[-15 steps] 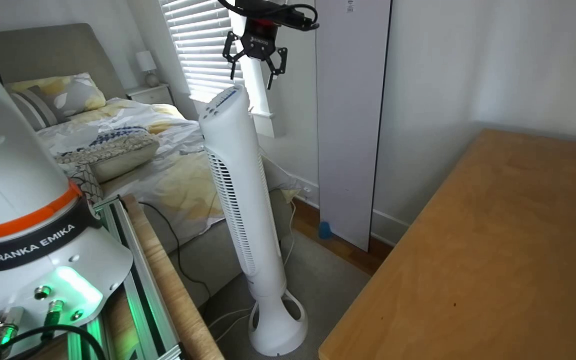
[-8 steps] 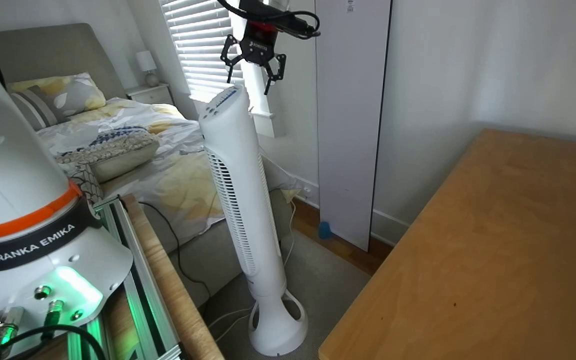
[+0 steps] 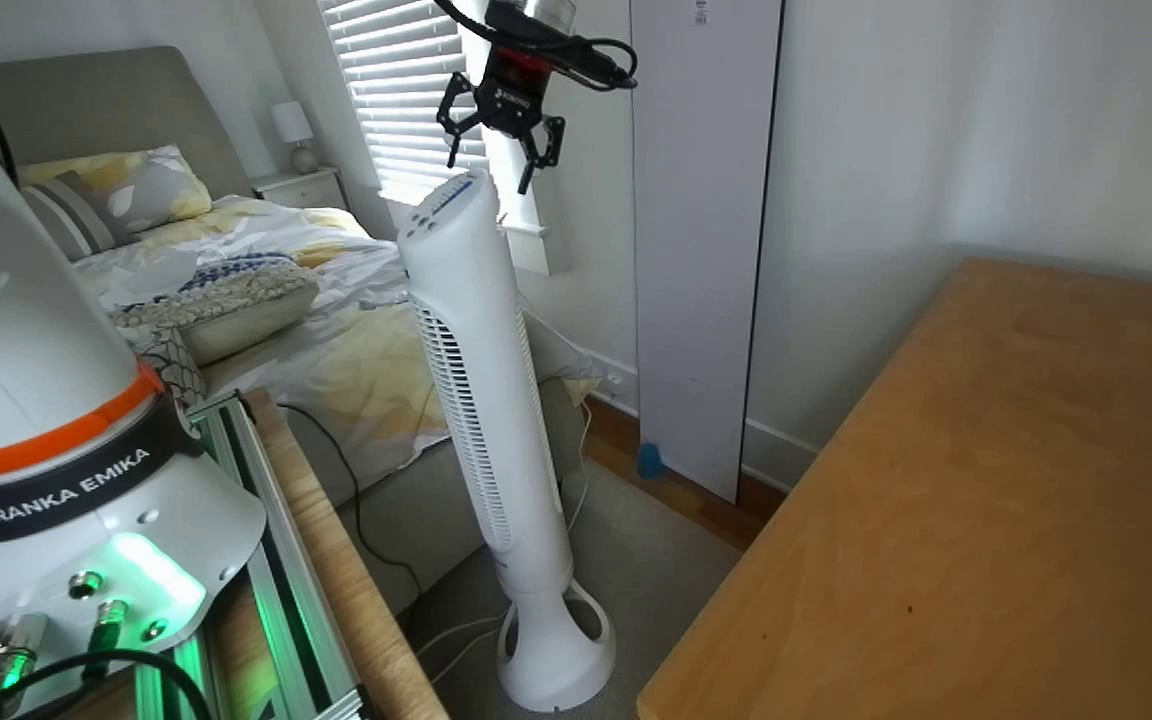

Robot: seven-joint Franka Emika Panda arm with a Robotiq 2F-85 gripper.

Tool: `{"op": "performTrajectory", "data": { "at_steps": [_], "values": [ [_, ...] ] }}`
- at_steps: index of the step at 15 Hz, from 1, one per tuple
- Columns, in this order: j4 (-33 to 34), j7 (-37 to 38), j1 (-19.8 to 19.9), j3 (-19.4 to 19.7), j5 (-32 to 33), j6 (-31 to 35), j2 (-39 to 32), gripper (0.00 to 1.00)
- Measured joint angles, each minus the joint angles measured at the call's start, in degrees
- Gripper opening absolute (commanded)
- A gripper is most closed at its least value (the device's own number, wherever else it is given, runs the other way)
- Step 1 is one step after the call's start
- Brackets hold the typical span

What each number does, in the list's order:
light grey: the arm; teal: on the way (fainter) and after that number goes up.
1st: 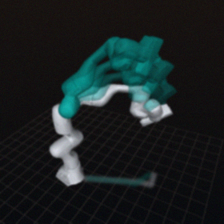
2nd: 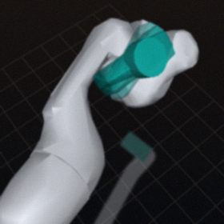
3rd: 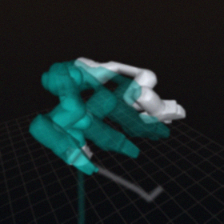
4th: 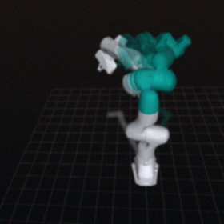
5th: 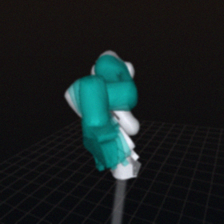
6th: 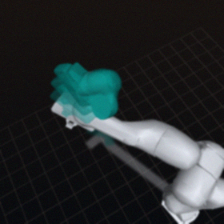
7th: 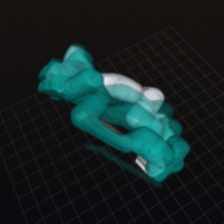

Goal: Press the button on the heater

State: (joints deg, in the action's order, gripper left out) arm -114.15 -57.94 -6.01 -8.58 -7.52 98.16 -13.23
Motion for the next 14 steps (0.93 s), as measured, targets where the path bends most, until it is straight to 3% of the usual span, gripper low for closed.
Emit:
{"op": "performTrajectory", "data": {
  "at_steps": [8,14],
  "values": [
    [0.5,-1.0,0.2,-0.1,0.0,0.0,-0.3,1.00],
    [0.7,-2.4,0.2,-0.3,-0.1,-4.4,-1.3,1.00]
  ]
}}
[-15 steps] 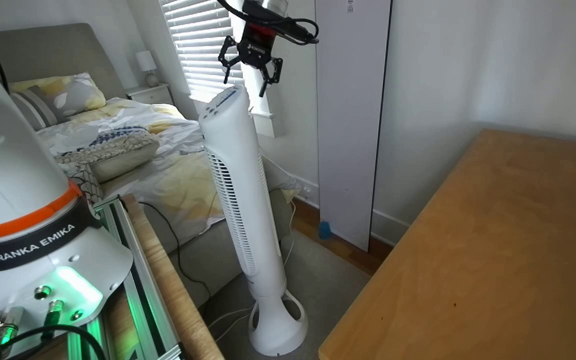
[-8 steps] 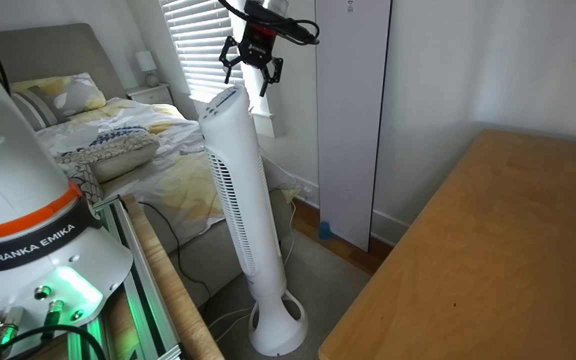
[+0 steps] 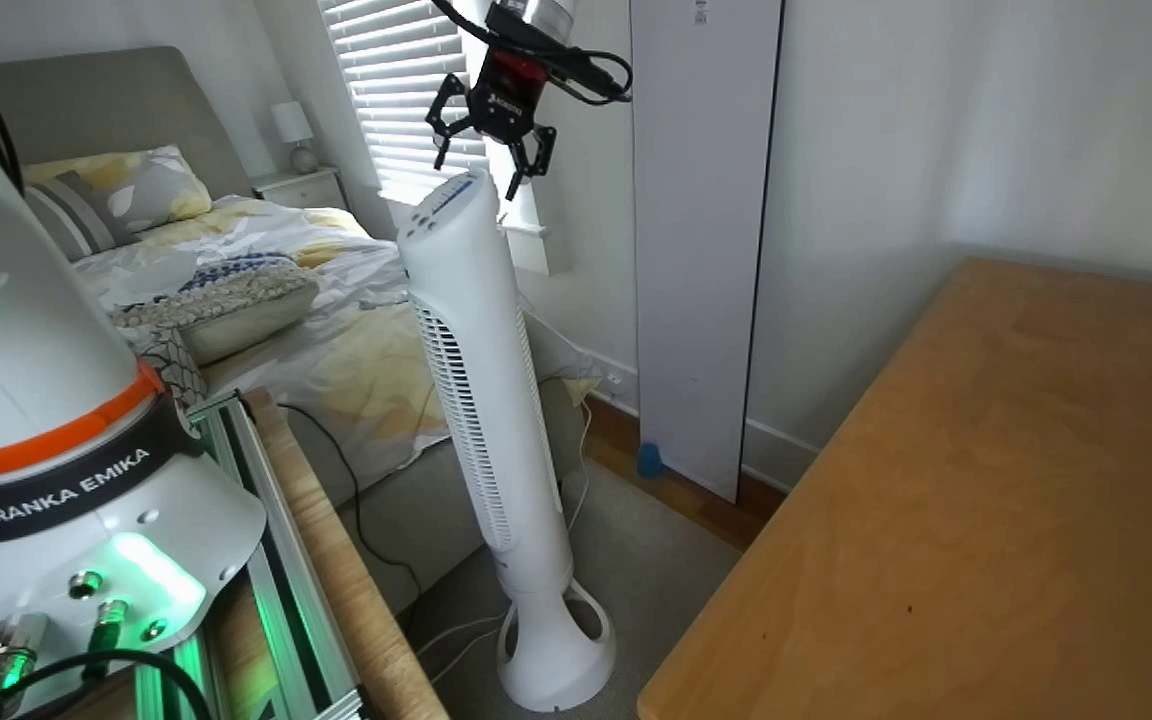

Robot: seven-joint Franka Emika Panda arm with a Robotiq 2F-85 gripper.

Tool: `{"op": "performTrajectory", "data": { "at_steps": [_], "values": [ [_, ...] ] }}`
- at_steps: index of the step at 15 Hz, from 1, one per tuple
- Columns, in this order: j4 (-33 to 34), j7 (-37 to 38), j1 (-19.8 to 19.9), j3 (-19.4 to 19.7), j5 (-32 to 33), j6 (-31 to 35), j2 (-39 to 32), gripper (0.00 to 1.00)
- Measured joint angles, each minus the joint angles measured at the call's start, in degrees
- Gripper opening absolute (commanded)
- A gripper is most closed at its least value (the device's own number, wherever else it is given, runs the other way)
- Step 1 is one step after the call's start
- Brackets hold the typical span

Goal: Press the button on the heater

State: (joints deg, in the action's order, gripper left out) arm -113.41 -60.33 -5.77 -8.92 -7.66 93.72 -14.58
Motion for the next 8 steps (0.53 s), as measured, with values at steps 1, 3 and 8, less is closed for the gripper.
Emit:
{"op": "performTrajectory", "data": {
  "at_steps": [1,3,8],
  "values": [
    [0.1,0.0,0.0,0.0,0.0,-0.1,-0.2,1.00],
    [0.2,0.0,0.0,0.0,0.0,-0.1,-0.3,1.00],
    [0.2,-1.9,0.0,-0.2,0.0,-0.2,-0.3,1.00]
  ]
}}
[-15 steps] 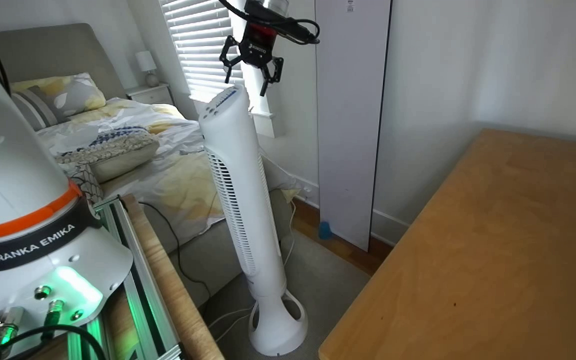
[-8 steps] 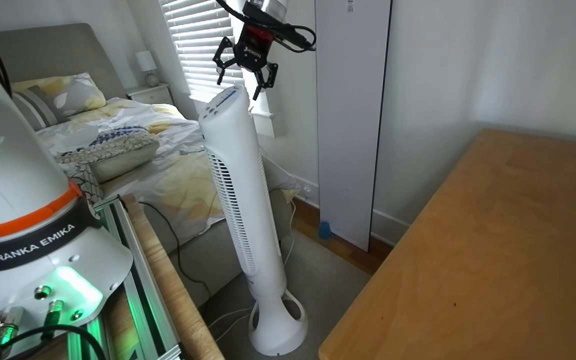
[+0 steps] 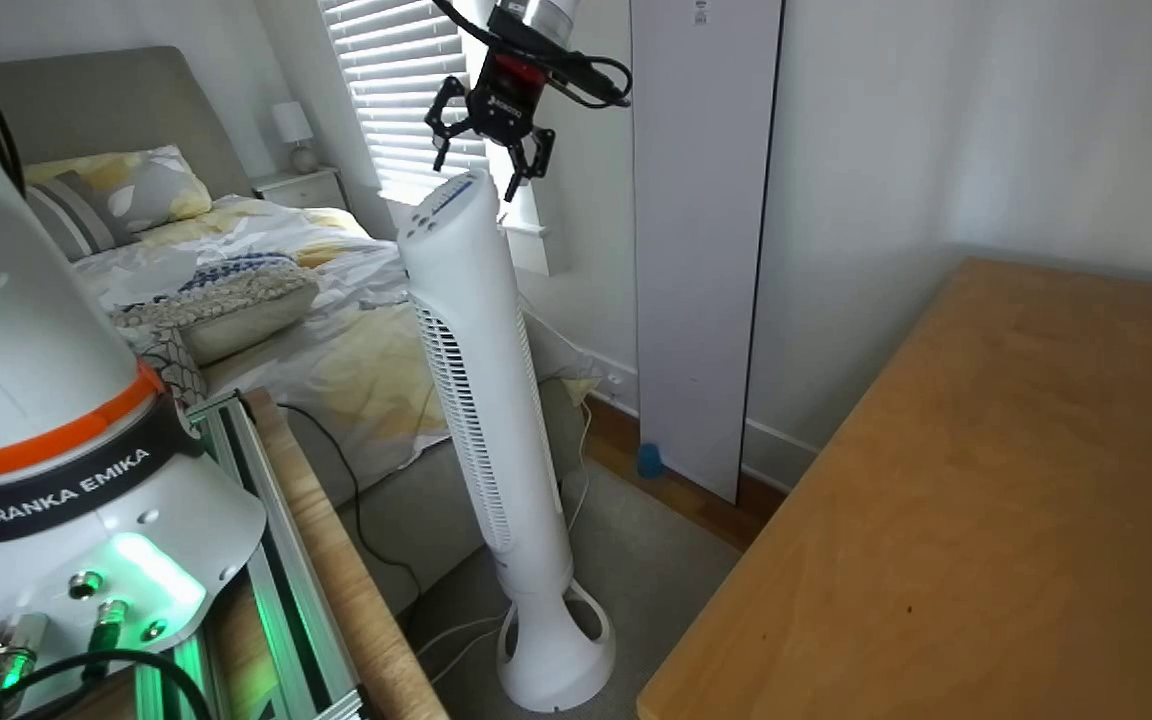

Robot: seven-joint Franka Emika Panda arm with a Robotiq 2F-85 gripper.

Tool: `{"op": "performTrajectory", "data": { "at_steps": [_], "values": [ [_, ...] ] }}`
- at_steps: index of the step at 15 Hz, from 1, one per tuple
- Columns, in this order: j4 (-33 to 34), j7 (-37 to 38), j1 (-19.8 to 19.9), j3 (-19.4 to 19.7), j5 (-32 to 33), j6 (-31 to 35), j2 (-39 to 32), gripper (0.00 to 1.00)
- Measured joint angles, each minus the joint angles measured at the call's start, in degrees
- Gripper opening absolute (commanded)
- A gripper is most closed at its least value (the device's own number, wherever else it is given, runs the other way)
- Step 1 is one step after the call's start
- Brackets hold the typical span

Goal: Press the button on the heater

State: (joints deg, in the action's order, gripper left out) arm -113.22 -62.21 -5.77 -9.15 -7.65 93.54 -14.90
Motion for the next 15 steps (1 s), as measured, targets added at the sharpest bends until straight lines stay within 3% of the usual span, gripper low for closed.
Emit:
{"op": "performTrajectory", "data": {
  "at_steps": [1,2,7,15],
  "values": [
    [0.0,-0.5,0.0,-0.1,0.0,-0.1,-0.1,0.75],
    [0.0,-1.0,0.0,-0.1,0.0,-0.3,-0.2,0.74],
    [0.0,-2.6,0.0,-0.2,0.0,-0.5,-1.8,0.36],
    [0.4,-5.2,0.4,-0.2,-1.2,-5.0,-3.0,0.28]
  ]
}}
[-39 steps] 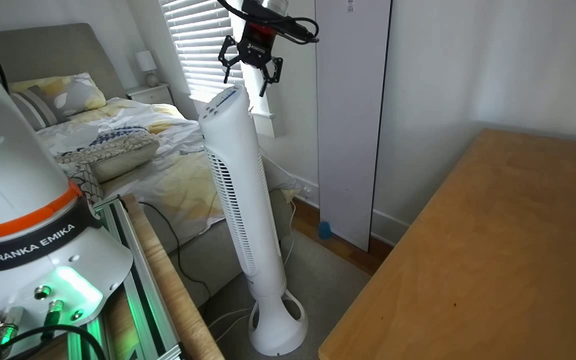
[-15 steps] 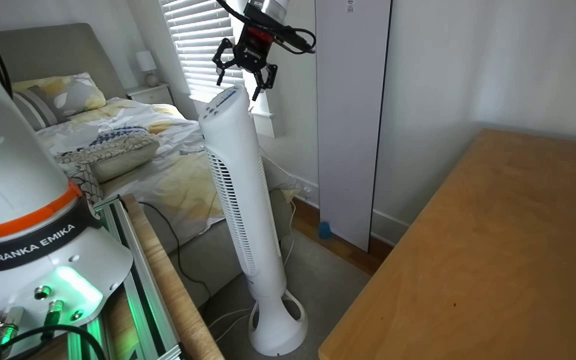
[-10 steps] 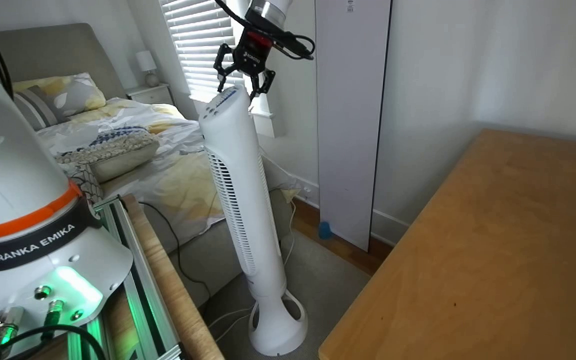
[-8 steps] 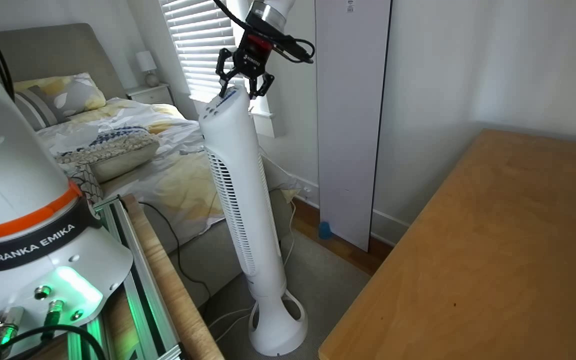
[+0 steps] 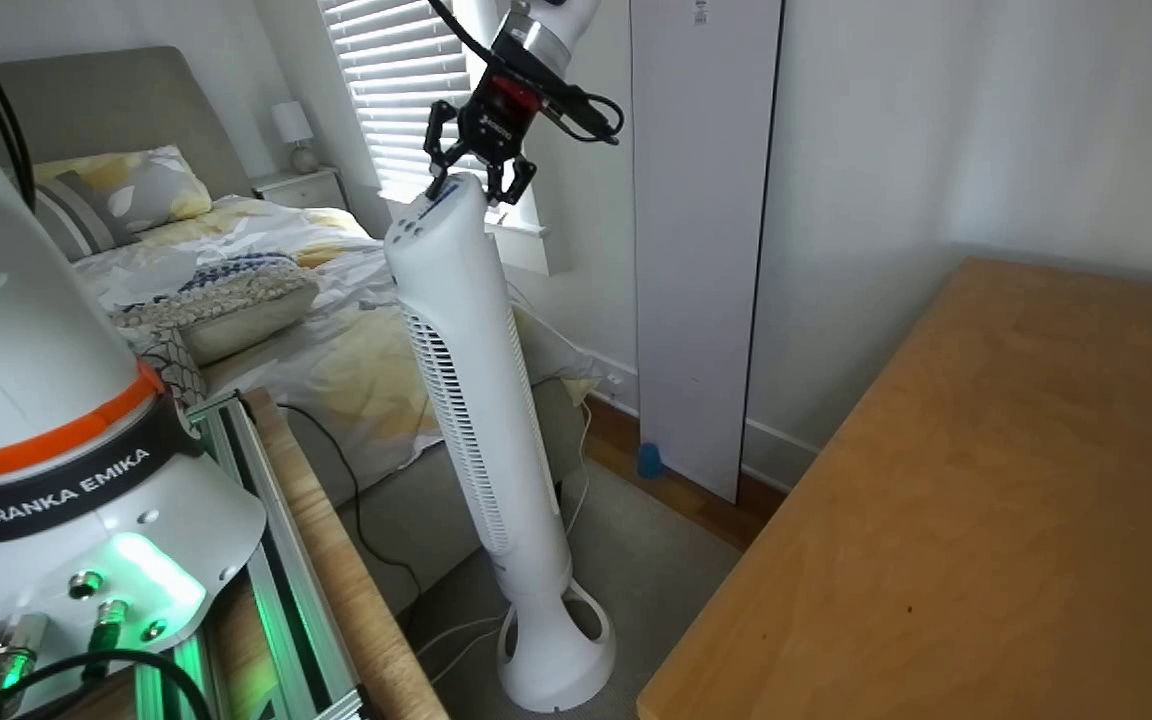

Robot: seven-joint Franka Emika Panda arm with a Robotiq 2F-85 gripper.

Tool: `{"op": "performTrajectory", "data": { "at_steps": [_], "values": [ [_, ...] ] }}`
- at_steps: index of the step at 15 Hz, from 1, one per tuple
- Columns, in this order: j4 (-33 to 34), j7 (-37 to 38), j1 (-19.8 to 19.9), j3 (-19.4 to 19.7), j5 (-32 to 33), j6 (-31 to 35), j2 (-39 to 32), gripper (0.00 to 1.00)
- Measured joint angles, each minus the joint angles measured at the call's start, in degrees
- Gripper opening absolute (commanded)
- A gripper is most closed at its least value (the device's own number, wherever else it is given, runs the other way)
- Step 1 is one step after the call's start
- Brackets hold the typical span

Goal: Press the button on the heater

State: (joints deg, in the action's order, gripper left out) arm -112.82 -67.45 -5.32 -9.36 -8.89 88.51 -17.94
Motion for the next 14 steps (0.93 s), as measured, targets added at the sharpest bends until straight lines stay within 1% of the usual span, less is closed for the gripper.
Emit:
{"op": "performTrajectory", "data": {
  "at_steps": [9,14],
  "values": [
    [0.9,-0.8,0.5,0.0,-0.1,-0.3,-0.4,0.27],
    [2.5,-1.3,1.0,0.2,0.0,0.1,-0.5,0.27]
  ]
}}
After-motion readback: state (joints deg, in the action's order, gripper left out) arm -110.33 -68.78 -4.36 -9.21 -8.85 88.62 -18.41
